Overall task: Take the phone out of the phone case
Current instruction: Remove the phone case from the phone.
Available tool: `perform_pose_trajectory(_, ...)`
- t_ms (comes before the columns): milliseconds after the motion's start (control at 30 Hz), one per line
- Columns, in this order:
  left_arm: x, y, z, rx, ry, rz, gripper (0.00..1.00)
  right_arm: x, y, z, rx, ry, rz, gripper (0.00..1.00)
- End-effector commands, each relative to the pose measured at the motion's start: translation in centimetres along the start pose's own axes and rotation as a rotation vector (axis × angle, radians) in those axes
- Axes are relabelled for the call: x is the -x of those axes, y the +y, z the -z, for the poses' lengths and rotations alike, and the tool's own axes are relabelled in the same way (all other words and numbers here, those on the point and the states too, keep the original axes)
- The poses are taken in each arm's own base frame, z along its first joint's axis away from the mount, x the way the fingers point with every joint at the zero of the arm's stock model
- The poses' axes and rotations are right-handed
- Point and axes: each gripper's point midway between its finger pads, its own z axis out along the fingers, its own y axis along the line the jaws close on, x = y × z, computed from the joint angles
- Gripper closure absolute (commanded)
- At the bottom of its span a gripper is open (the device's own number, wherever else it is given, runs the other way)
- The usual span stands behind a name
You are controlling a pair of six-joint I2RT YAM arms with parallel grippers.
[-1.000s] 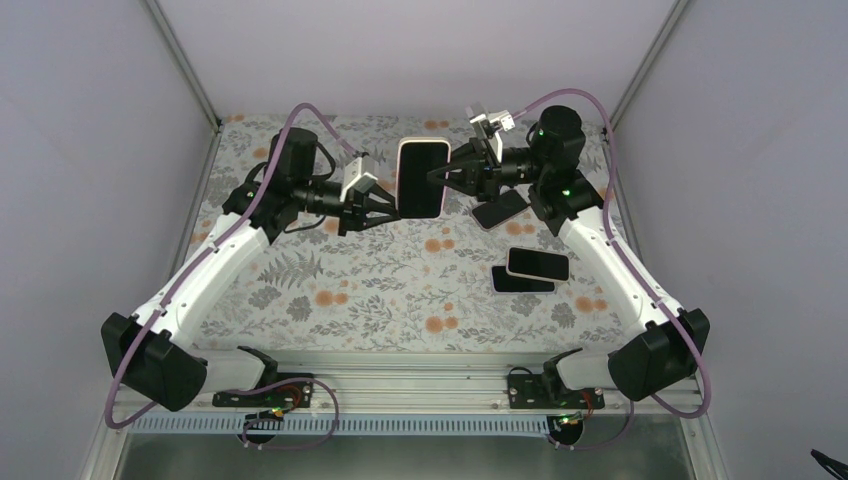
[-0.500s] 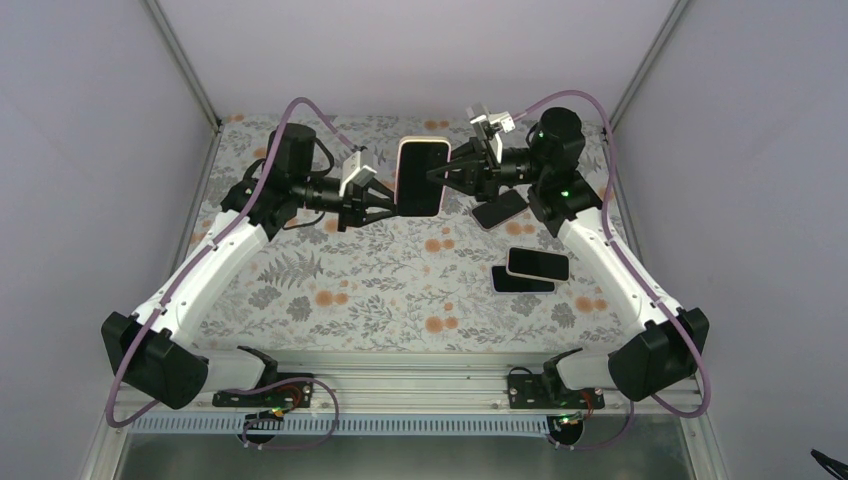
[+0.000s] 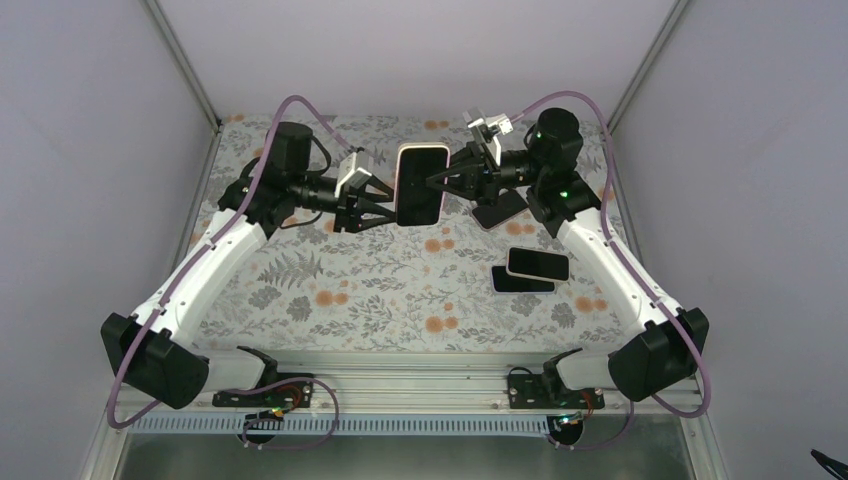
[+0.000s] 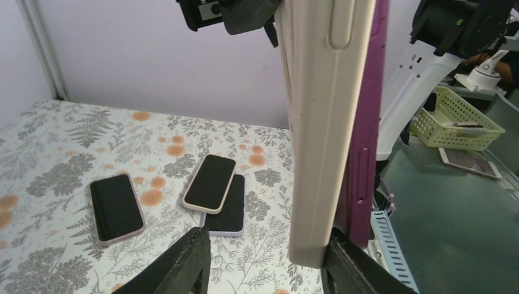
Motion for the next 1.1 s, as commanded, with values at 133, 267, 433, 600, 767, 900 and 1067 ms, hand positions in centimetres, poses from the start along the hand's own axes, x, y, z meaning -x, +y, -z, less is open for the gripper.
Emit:
perform_pose_trajectory(133,1.9,2.6,1.4,0.162,-0.018,-0.138,0.55,-0.5,5.2,0.5,0.198,0.087,-0.082,0.96)
perform_pose_trajectory(267,2.4,4.3,1.6,0.239,-0.03,-0.1,0.59,-1.1,5.1,0.3,0.203,0.092,-0.097,0.96)
perform_pose_trajectory(433,3.1,4.6,1.4,0.23,-0.061,-0.063,0.6,-1.6,5.4,0.0,0.224,0.101,-0.102,0.96)
perform_pose_trajectory(600,4.0,4.8,1.3,0.219,-0.085,-0.044,0.6,-2.1,5.3,-0.2,0.23,0.104,-0.109,0.96)
perform_pose_trajectory(767,4.9,4.8,1.2,0.193,-0.112,-0.026,0.6,-2.7,5.2,-0.6,0.239,0.11,-0.122,0.96)
perform_pose_trajectory(900,5.9,4.7,1.2,0.174,-0.13,-0.025,0.61,-3.3,5.0,-0.9,0.243,0.114,-0.135,0.96)
perform_pose_trajectory(1067,6.9,4.2,1.2,0.138,-0.154,-0.019,0.61,-4.5,4.5,-1.5,0.248,0.122,-0.163,0.96)
